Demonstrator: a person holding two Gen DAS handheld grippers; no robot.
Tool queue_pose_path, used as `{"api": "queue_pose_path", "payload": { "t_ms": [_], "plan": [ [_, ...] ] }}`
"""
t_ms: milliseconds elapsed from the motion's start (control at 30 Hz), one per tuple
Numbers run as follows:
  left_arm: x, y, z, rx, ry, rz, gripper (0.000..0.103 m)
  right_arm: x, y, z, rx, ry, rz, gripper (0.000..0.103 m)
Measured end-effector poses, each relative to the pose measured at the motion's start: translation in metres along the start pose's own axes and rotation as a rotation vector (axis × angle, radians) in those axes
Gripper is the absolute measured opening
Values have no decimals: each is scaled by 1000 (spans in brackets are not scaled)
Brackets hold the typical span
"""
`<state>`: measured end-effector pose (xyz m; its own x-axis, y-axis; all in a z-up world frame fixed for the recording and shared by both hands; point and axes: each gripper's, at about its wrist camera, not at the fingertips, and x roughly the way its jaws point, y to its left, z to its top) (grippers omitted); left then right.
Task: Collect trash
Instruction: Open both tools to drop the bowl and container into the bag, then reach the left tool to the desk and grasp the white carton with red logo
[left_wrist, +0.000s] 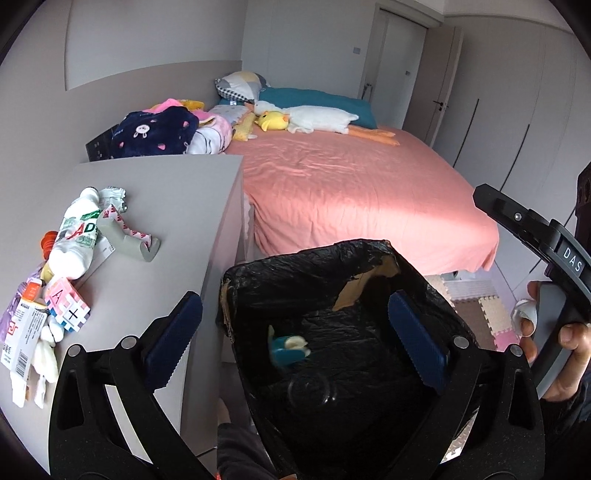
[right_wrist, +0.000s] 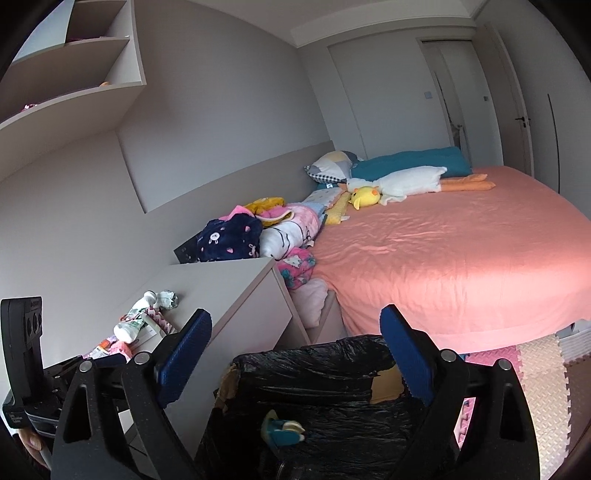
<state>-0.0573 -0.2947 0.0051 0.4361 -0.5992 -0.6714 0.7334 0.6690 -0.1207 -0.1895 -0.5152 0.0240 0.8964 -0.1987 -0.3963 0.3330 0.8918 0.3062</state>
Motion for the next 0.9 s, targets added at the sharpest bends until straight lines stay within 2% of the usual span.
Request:
{"api": "queue_pose_path", "payload": {
  "t_ms": [900],
  "plan": [
    [-38,94,-14,-112,-21,139,97,59,90,-15,-100,99,120,92]
  ]
}}
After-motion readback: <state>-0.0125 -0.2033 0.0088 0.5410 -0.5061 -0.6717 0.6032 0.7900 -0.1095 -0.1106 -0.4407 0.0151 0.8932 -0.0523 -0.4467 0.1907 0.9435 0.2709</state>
